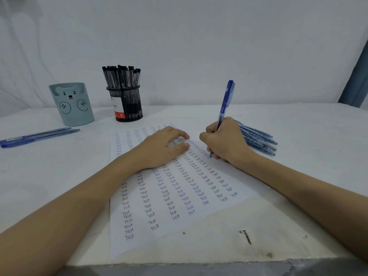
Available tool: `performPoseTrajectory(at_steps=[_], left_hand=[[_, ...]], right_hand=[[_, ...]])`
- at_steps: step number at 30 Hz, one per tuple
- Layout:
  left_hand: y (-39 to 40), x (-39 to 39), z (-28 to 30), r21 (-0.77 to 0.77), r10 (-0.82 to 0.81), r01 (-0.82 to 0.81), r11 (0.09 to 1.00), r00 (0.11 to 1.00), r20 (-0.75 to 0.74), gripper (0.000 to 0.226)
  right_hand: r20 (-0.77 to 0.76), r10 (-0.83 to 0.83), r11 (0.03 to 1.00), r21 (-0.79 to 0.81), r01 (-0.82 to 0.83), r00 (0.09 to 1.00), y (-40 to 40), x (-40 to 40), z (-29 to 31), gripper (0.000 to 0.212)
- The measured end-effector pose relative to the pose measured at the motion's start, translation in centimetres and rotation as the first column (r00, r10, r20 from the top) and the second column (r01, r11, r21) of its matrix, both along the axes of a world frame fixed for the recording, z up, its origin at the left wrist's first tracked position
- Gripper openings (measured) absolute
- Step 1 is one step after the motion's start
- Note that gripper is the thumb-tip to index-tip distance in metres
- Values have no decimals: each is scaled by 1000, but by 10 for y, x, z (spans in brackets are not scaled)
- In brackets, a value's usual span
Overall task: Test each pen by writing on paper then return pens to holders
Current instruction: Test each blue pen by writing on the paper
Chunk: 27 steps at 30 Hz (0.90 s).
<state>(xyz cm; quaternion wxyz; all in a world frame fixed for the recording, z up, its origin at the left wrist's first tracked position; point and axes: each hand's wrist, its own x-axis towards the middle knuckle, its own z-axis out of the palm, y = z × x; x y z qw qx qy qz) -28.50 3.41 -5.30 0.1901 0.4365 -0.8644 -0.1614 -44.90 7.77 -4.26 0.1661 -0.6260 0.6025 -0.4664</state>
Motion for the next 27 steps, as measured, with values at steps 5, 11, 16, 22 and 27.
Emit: performPoseTrajectory(at_steps=[5,11,16,22,27], left_hand=[[-1,0,0,1,-1,1,1000,1000,0,34],[0,1,0,-8,-4,4,1000,1000,11,35],[-1,1,0,-7,-7,7,1000,1000,7,36],[-1,1,-1,-9,-8,8,1000,1000,4,36],[-1,2,0,-6,-10,10,1000,1000,10,36]], right_hand=[[-17,-19,1000,-3,19,1000,-1,0,0,41],[-14,-35,999,15,35,999,0,-1,-1,36],[-6,-46,999,21,46,999,-1,-1,0,35],[41,-68,998,10,68,997,-3,-1,0,42],[397,-62,981,191,-16,916,4,-9,12,29]])
